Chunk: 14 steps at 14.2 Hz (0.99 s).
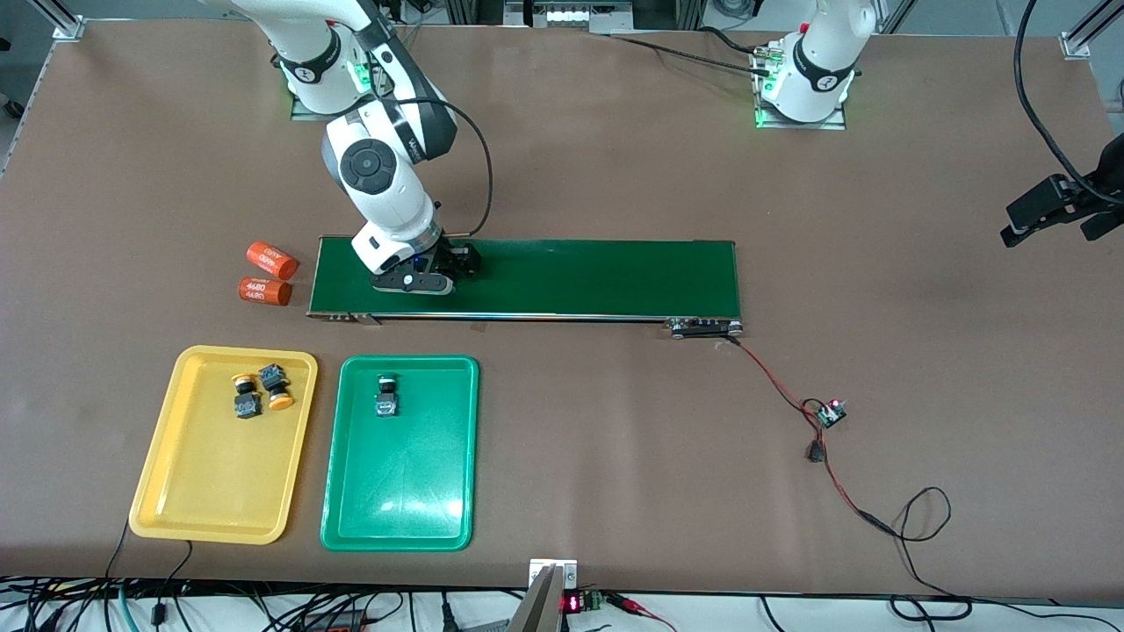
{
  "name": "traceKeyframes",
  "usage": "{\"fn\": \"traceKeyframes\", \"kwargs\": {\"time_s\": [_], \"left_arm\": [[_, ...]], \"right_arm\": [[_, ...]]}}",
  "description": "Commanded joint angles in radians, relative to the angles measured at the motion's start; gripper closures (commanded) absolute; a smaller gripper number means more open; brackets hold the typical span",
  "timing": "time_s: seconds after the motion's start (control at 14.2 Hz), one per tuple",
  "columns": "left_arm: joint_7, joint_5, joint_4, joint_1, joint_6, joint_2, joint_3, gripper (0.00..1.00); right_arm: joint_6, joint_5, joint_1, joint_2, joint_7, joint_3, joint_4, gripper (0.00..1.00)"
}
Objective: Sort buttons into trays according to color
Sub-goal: 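Grasp the second green-cap button on the belt with the right gripper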
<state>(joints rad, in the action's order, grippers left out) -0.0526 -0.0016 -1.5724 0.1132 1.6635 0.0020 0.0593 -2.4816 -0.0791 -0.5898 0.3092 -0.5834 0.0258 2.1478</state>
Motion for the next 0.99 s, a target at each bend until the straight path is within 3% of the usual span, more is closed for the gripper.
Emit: {"fn": "traceKeyframes", "kwargs": {"time_s": [0.0, 0.14, 0.21, 0.42, 0.56, 0.78, 0.92], "left_arm": [[0.011, -0.011, 0.014, 0.005, -0.016, -0.004, 0.014, 0.0], [0.011, -0.009, 0.014, 0.003, -0.016, -0.004, 0.017, 0.0], [0.005, -0.009, 0.014, 0.003, -0.018, -0.007, 0.017, 0.0], [0.006, -0.009, 0.014, 0.003, -0.051, -0.01, 0.019, 0.0], [0.005, -0.009, 0.015, 0.003, -0.054, -0.01, 0.02, 0.0], [0.007, -0.009, 0.014, 0.003, -0.057, -0.01, 0.017, 0.0], [0.008, -0.009, 0.015, 0.003, -0.073, -0.011, 0.016, 0.0]], "right_arm": [[-0.011, -0.011, 0.002, 0.013, 0.028, 0.003, 0.004, 0.0], [-0.011, -0.011, 0.007, 0.019, 0.056, 0.006, 0.004, 0.0], [-0.013, -0.011, 0.008, 0.021, 0.062, 0.008, 0.004, 0.06], [-0.011, -0.01, 0.019, 0.021, 0.063, 0.009, 0.004, 0.41], [-0.013, -0.011, 0.019, 0.021, 0.066, 0.009, 0.003, 0.59], [-0.011, -0.013, 0.021, 0.021, 0.066, 0.009, 0.003, 0.77], [-0.007, -0.013, 0.019, 0.019, 0.068, 0.011, -0.002, 0.82]]}}
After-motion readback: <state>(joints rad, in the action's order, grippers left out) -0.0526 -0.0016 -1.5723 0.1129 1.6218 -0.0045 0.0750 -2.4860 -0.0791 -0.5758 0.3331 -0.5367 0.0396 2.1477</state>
